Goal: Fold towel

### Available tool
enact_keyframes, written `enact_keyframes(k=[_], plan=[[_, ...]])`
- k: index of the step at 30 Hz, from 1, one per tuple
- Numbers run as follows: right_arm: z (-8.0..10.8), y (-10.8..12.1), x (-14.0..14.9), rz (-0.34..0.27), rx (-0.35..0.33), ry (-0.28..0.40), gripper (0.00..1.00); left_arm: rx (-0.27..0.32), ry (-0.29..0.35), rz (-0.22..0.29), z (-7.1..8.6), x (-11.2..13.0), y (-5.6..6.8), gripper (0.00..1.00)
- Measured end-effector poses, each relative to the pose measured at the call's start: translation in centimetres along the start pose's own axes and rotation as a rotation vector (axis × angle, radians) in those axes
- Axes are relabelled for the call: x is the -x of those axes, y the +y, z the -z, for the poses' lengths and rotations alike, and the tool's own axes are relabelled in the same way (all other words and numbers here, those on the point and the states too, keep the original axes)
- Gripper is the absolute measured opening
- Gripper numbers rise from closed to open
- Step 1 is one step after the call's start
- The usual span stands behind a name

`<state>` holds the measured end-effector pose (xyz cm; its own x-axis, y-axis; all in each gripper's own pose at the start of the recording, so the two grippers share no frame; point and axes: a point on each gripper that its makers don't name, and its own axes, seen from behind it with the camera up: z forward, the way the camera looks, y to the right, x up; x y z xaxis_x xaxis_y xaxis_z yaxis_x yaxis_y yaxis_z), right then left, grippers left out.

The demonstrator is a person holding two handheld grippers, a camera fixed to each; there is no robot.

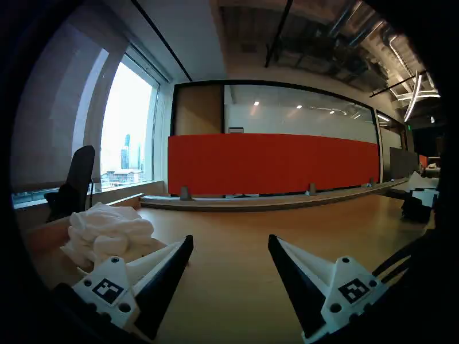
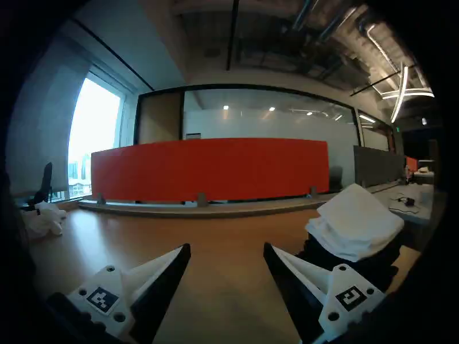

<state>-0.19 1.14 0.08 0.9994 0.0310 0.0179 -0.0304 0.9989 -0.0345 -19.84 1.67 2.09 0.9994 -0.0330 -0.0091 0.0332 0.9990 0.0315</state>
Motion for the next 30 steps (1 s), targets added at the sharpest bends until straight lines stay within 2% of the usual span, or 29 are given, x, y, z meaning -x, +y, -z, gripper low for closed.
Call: enact_keyframes(k=[15,30], plan=[[0.55,-0.71,-0.3,0.031,-0.019,0.02,0.99,0.0,0.0,0.0,0.03,0.01,-0.04,0.97],[0.6,-0.82,-0.32,0.031,-0.026,0.018,0.99,0.0,0.0,0.0,0.01,0.02,-0.04,0.97]])
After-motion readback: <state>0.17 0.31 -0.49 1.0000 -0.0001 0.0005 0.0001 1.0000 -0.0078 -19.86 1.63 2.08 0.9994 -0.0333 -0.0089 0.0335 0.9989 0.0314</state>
